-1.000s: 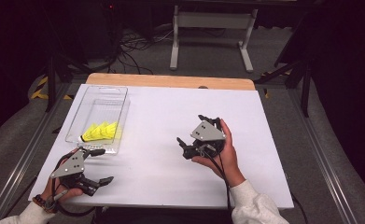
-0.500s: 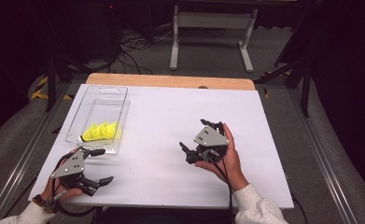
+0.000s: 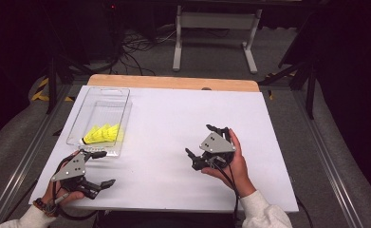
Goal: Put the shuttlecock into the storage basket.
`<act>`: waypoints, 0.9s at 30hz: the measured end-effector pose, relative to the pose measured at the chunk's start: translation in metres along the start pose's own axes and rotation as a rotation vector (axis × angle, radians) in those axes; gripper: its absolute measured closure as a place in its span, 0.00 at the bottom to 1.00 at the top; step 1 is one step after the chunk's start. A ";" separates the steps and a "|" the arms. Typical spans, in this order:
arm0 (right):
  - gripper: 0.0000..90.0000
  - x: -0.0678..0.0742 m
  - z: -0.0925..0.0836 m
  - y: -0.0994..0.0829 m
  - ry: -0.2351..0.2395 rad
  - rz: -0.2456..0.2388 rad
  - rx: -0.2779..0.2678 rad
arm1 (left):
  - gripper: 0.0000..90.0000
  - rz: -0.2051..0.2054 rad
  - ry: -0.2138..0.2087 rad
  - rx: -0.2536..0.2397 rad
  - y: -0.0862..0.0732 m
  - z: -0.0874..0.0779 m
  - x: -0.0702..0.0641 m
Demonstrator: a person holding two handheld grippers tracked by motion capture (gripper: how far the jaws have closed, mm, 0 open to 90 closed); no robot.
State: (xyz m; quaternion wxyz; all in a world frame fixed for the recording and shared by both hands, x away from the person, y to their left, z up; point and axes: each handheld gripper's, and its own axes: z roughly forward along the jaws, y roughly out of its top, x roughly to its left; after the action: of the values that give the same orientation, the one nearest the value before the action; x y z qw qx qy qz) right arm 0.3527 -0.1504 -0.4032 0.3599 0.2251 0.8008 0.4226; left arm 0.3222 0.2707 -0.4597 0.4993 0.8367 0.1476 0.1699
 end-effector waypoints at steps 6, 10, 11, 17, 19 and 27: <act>0.04 0.001 -0.003 -0.004 0.005 -0.009 0.008 | 0.07 0.000 0.001 0.000 0.000 0.000 0.000; 0.05 0.001 -0.005 -0.006 0.001 -0.015 0.014 | 0.07 0.000 0.002 -0.001 0.000 0.000 0.000; 0.04 0.002 -0.005 -0.007 -0.001 -0.014 0.017 | 0.07 0.000 0.004 -0.001 0.000 0.000 0.000; 0.05 0.003 -0.007 -0.013 0.003 -0.019 0.020 | 0.07 -0.004 0.006 -0.003 0.000 0.000 0.000; 0.04 0.003 -0.007 -0.015 0.006 -0.023 0.023 | 0.07 -0.003 0.007 -0.002 0.000 0.000 0.000; 0.05 0.002 -0.011 -0.024 0.003 -0.018 0.027 | 0.07 -0.005 0.010 -0.003 0.000 0.000 0.001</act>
State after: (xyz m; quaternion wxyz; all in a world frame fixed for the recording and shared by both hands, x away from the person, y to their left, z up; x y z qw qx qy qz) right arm 0.3417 -0.1678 -0.4196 0.3594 0.2221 0.8089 0.4090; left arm 0.3227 0.2708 -0.4595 0.5003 0.8347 0.1519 0.1729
